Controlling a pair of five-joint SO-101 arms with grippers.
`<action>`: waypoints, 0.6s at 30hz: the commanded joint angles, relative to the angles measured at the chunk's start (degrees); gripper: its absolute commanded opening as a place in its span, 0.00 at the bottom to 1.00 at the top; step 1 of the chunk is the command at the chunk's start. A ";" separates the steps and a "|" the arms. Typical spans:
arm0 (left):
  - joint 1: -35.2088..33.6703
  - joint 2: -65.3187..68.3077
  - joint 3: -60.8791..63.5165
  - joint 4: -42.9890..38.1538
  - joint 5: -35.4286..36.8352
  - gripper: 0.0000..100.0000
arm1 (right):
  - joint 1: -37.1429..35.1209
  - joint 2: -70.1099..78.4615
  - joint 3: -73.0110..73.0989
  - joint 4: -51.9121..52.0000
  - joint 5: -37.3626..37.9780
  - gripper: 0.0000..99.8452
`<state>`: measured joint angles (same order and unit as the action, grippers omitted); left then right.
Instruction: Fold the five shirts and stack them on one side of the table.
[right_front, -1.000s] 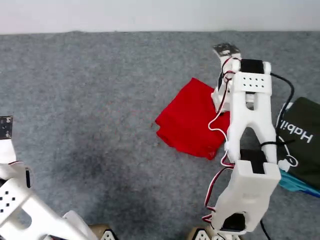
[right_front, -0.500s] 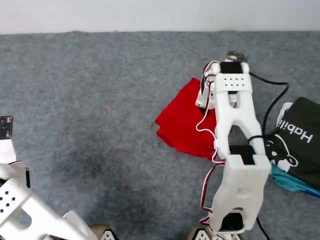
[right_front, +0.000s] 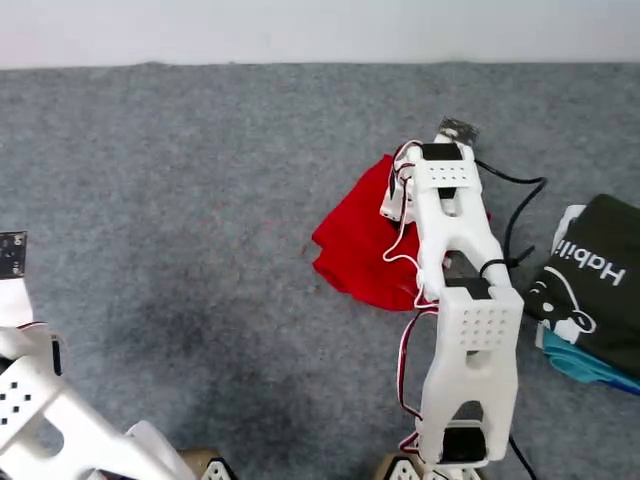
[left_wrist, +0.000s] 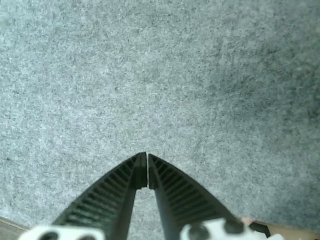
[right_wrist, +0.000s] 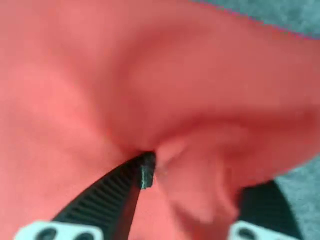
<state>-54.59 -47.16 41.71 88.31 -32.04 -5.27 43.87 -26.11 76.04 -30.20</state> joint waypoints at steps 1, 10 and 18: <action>0.44 -0.79 -0.31 -0.79 -0.44 0.01 | -0.57 1.98 -0.35 -0.22 -0.18 0.05; 0.44 -0.79 -0.31 -0.79 -0.44 0.01 | -0.48 -3.74 -0.35 6.29 15.91 0.01; 0.44 -1.05 -0.31 -0.62 -0.44 0.01 | 1.71 -17.98 -0.26 16.75 28.40 0.01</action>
<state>-54.59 -47.16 41.71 88.31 -32.04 -5.01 33.93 -25.41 88.88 -6.46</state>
